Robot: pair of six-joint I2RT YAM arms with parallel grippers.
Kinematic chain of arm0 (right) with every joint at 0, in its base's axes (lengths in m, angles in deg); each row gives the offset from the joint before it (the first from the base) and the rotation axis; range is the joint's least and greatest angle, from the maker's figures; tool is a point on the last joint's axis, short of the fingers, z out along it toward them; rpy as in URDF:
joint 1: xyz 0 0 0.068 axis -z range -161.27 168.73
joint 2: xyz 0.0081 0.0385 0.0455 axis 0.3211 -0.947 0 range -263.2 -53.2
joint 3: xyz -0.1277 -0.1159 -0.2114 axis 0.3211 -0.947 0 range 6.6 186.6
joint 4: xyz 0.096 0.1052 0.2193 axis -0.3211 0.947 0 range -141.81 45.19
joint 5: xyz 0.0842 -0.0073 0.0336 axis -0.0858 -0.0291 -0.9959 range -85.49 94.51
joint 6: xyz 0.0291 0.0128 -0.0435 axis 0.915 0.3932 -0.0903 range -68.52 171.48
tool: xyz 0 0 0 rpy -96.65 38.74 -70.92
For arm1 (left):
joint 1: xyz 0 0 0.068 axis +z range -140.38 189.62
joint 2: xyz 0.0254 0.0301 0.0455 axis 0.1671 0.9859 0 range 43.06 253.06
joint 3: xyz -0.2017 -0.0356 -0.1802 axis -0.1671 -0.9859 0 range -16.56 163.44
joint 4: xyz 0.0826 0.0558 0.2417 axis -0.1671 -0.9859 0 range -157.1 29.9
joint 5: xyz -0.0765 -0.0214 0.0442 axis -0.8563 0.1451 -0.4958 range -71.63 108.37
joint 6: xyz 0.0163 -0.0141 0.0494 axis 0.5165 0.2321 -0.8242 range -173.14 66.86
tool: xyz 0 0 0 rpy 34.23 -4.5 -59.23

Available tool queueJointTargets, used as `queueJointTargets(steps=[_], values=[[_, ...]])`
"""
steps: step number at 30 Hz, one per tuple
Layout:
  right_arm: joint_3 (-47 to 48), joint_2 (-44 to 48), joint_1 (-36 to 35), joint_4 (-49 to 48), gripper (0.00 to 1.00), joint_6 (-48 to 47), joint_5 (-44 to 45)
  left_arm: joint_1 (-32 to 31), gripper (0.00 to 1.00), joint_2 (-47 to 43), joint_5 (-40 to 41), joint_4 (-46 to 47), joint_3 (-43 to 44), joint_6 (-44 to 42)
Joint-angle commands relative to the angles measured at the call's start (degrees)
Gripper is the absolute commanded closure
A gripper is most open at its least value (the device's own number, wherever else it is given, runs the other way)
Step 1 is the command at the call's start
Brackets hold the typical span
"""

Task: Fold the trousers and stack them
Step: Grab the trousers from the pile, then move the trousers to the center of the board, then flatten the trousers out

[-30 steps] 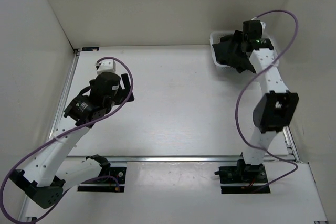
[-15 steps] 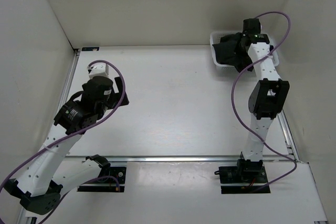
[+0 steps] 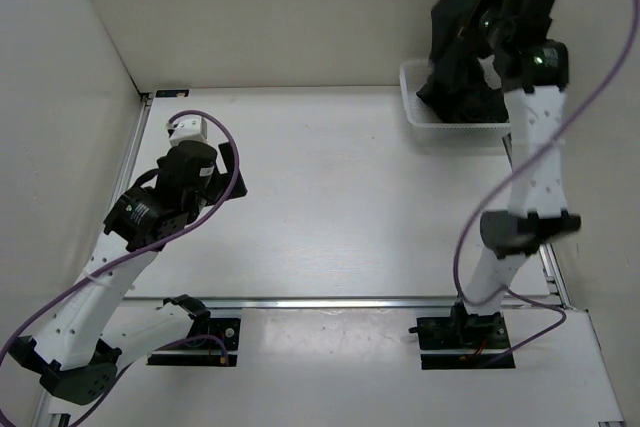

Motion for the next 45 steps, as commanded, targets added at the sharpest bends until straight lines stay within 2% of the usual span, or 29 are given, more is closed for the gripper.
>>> queueJointTargets(steps=[1,2,4,5,6,7,8,9,11,14,17,18,22,24,25,26,27,28,30,31,34,37,43,45], values=[[0.18,18.85,-7.19,-8.72,1.00,-4.24,-5.03,0.27,0.00,0.67,-0.06,-0.29,2.65,1.06],[-9.94,21.75,-9.03,-10.30,1.00,-4.86,-3.99,0.27,0.00,0.67,-0.07,-0.29,2.65,1.67],[-23.34,29.58,-15.00,-16.36,1.00,-7.14,-2.92,0.27,0.00,0.67,-0.59,1.02,1.60,2.19],[-34.72,31.34,-18.07,-16.99,1.00,-7.15,-2.05,0.27,0.00,0.67,-0.59,1.72,0.98,2.20],[-39.96,33.79,-19.49,-16.99,1.00,-6.46,-2.04,0.27,0.00,0.67,-0.59,2.25,0.45,2.72],[-44.89,34.77,-20.98,-16.39,0.94,-5.41,-2.57,0.27,0.00,0.67,-1.38,3.04,-0.07,2.73],[-49.64,35.57,-23.87,-16.38,0.79,-4.44,-2.57,0.27,0.00,0.67,-1.38,3.05,-0.86,3.42],[-57.95,36.71,-25.12,-14.81,0.38,-3.38,-1.96,0.27,0.00,1.37,-2.08,3.05,-0.87,3.43],[-64.59,37.85,-28.46,-12.79,0.21,1.18,2.15,0.27,0.00,1.38,-2.09,3.05,-1.40,3.43],[-75.59,45.03,-27.78,-11.90,0.19,7.32,9.79,0.27,0.00,1.99,-3.39,3.92,-1.40,2.91],[-80.26,50.14,-21.91,-11.90,0.26,7.88,9.82,0.27,0.00,4.36,-6.12,4.54,-1.40,1.68],[-80.27,50.77,-20.05,-11.90,0.29,7.88,8.60,0.27,0.00,5.06,-7.00,4.54,-1.40,1.67],[-78.87,48.07,-10.66,-9.63,0.61,6.03,2.89,0.27,0.00,9.36,-16.65,9.89,-3.15,1.67],[-78.25,46.48,-5.83,-9.08,0.64,6.03,-1.15,-1.83,0.00,11.47,-21.50,14.27,-5.43,4.30],[-78.25,45.26,-4.14,-9.08,0.60,6.73,-2.47,-2.88,0.00,14.27,-22.38,15.78,-6.05,5.18],[-78.77,44.63,-2.38,-9.08,0.52,7.60,-3.61,-4.02,0.00,15.95,-23.00,16.92,-6.05,7.10],[-78.78,43.85,1.11,-9.08,0.37,7.61,-5.98,-6.91,0.00,17.79,-23.01,17.72,-6.05,7.73],[-78.78,41.84,2.71,-9.61,0.14,7.61,-6.70,-8.76,0.00,21.99,-23.01,18.34,-5.10,7.74],[-77.55,38.84,6.40,-9.61,0.03,7.00,-6.70,-13.93,0.00,26.49,-20.39,18.34,-1.34,8.96],[-76.68,34.91,7.29,-9.61,0.00,7.00,-7.31,-15.36,0.00,30.95,-19.85,18.34,0.08,8.97],[-72.46,26.72,7.92,-9.61,0.00,6.29,-1.63,-17.92,0.00,40.35,-19.84,18.34,5.80,8.97],[-67.89,19.33,8.44,-10.92,0.00,6.82,0.50,-16.44,0.00,46.18,-20.90,18.34,8.44,10.29],[-59.55,7.73,8.97,-12.25,0.00,7.96,-2.13,-14.59,0.00,51.29,-20.19,18.34,11.07,10.29],[-57.52,3.61,8.97,-12.25,0.04,7.96,-2.13,-13.97,0.02,54.54,-20.19,18.34,11.61,9.76]])
